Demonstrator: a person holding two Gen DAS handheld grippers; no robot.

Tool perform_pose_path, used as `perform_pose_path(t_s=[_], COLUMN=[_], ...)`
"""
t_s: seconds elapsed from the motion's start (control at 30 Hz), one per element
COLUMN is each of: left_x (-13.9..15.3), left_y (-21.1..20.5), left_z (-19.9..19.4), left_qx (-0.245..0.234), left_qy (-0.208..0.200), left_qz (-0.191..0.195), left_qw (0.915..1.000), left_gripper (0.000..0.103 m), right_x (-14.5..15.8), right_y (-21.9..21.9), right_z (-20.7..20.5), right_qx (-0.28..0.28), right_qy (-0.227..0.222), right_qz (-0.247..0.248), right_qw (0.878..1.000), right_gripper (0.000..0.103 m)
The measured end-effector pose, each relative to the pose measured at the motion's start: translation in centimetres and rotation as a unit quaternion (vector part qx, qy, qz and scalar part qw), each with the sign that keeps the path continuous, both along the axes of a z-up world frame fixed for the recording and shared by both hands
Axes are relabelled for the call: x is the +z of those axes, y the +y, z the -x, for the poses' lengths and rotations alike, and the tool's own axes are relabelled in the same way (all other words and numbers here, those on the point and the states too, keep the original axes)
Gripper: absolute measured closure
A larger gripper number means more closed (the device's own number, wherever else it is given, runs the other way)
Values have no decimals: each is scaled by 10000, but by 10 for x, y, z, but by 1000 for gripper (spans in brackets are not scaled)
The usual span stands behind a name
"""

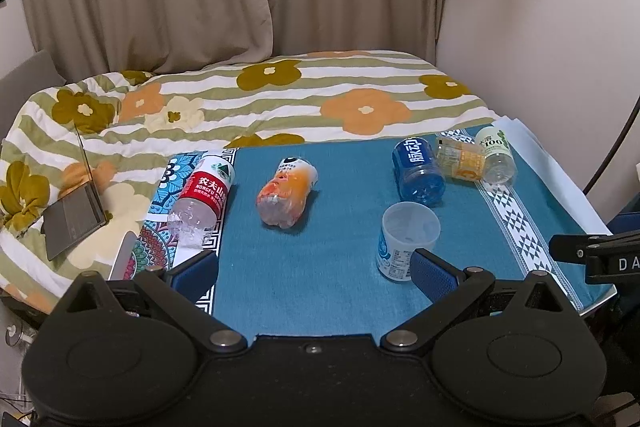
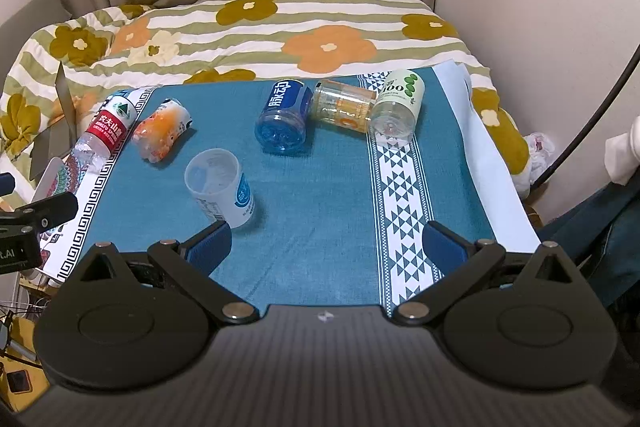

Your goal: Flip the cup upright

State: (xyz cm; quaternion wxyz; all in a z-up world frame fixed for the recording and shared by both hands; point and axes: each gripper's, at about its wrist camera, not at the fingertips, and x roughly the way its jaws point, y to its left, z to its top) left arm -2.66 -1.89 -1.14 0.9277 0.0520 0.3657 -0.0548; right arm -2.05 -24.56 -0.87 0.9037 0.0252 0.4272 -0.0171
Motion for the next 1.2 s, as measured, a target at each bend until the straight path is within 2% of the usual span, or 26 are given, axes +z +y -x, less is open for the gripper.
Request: perform_pose_path(t_s=[1.2], left_x=[-1], left_y=[-1], left_z=[-6], left_qx=[-99], left_qy=[-51], left_qz=[-137], left_qw=[9998], left_gripper=[0], right_x=[1], right_y=[-1], right_z=[0], right_qx=[-61], right_qy=[15], right_qz=[16], right_qw=[10000], right_gripper=[0])
